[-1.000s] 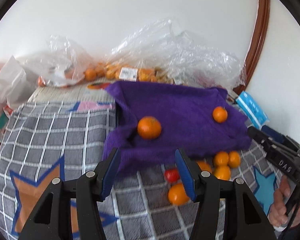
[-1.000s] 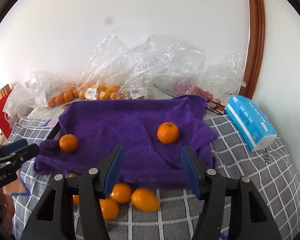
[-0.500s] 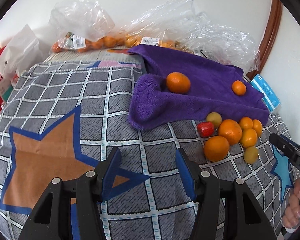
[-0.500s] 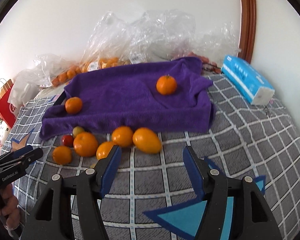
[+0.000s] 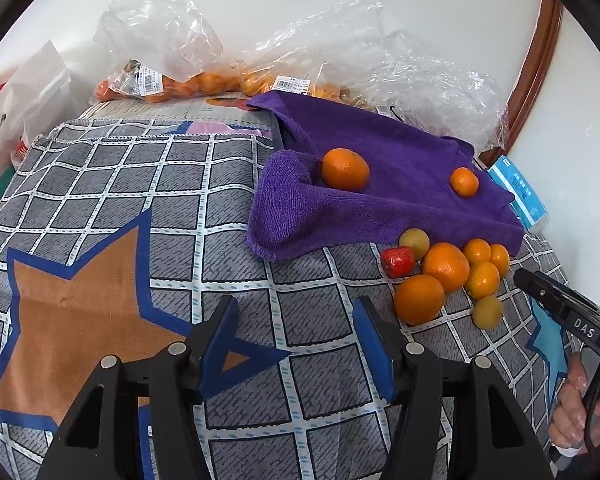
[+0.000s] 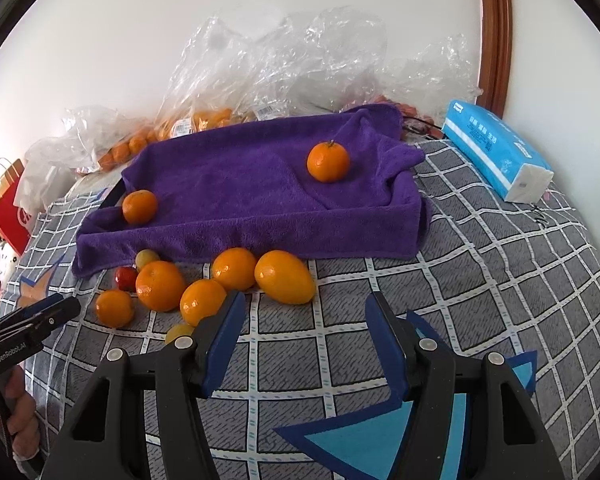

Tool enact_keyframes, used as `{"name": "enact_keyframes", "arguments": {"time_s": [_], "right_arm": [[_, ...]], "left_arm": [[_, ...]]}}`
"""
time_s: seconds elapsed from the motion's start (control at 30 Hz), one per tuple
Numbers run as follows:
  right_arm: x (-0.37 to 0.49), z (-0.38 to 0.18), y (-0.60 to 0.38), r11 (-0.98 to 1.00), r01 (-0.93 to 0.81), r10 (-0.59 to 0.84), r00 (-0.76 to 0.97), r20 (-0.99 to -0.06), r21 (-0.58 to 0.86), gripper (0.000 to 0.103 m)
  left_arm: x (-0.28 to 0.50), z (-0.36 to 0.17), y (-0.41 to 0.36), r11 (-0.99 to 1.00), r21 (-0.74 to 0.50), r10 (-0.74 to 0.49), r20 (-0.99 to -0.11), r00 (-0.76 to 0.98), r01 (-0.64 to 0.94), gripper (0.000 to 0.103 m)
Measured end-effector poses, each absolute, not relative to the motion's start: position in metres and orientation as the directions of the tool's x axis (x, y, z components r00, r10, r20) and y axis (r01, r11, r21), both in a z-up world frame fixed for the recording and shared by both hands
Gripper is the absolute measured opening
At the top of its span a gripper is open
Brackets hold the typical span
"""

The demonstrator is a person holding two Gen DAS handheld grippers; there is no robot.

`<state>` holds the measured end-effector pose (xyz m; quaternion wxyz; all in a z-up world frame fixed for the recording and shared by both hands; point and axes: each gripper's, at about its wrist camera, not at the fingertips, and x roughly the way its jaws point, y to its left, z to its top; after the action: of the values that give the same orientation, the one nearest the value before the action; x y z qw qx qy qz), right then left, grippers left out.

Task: Organize fruits
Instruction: 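Move the right tool toward the yellow mango-shaped fruit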

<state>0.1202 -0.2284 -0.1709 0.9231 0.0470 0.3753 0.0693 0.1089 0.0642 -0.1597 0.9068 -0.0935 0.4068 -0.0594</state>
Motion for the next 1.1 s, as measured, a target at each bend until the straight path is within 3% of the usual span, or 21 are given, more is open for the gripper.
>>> {"name": "enact_keyframes", "arguments": {"time_s": [1.1], "right_arm": [[0.131,-0.189,-0.210,0.988,-0.110,0.153,0.672,-0.725,0.107,0.061]], "left_arm": [[0.109,-0.159,0.060,0.977,-0.209,-0.180,-0.728,0.662,0.036,0.060]]}}
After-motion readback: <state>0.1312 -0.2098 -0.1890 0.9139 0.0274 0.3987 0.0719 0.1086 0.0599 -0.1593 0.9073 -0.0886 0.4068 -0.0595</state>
